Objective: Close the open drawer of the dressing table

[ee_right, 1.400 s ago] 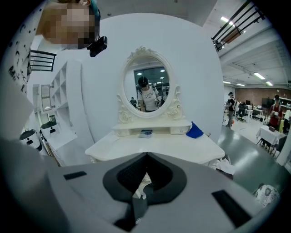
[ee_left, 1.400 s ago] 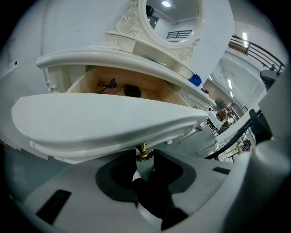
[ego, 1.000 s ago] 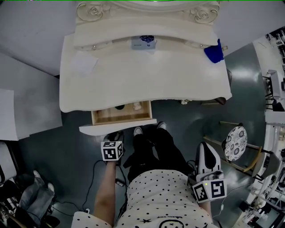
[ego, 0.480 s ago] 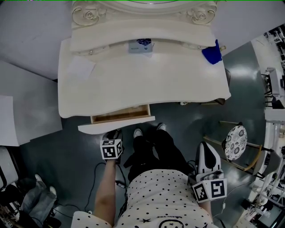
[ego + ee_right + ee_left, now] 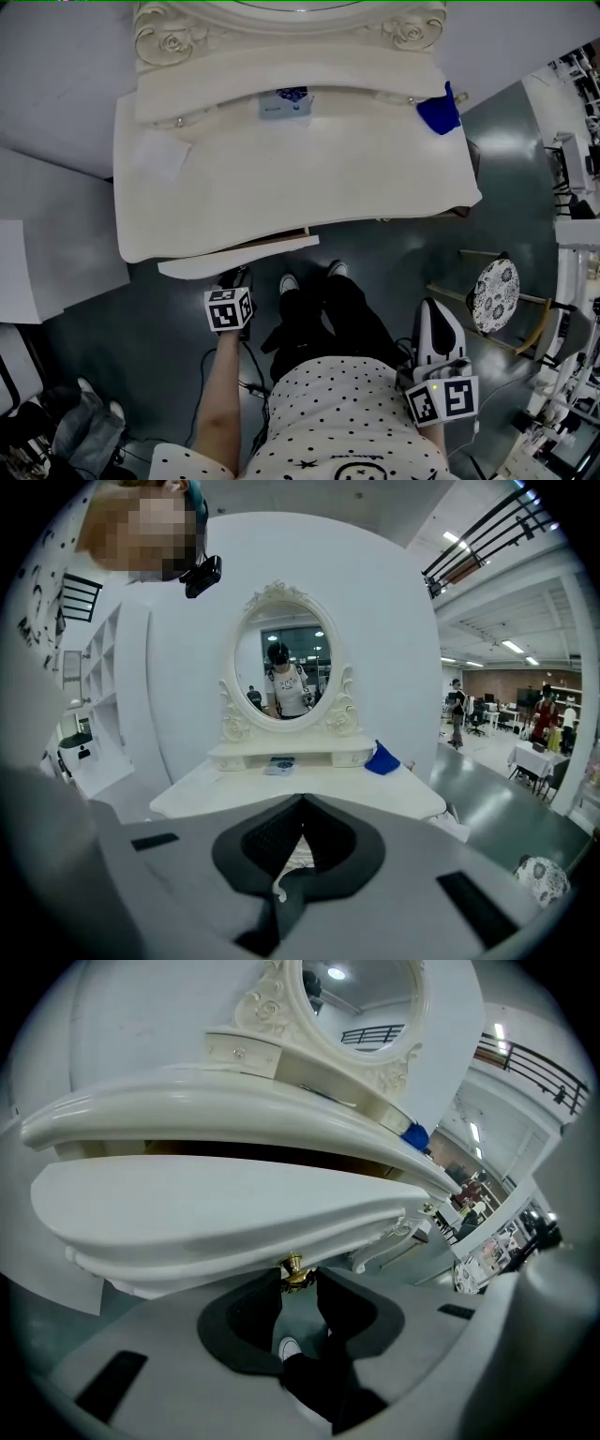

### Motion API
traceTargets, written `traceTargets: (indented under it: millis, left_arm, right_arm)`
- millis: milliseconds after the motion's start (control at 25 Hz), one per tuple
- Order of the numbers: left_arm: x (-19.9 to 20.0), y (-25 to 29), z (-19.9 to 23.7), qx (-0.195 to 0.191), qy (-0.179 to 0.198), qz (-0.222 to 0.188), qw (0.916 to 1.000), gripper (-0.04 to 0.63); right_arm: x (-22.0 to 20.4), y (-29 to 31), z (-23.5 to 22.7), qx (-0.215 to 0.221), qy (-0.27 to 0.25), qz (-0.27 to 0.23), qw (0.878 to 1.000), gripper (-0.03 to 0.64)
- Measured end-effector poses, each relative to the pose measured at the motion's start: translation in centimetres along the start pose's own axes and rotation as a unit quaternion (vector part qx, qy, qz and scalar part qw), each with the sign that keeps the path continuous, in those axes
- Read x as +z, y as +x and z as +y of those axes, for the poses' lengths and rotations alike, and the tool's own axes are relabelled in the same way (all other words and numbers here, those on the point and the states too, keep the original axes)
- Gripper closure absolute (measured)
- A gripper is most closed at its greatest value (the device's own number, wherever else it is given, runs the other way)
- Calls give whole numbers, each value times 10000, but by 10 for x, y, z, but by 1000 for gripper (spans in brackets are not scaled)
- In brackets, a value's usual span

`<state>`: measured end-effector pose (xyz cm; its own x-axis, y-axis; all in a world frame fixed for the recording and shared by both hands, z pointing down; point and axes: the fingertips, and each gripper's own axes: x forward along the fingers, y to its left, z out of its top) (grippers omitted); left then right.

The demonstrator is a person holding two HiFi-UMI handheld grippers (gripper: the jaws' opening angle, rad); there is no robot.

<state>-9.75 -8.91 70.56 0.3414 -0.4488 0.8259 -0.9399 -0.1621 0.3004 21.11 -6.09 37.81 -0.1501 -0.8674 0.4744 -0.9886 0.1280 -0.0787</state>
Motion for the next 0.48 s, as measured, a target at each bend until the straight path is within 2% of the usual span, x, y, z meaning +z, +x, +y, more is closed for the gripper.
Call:
traceTargets:
  millis: [480]
  left_arm:
    - [26, 12, 8, 51, 38, -107, 9999, 467]
  right_arm:
    - [3, 6, -7, -108, 27, 28, 9999, 609]
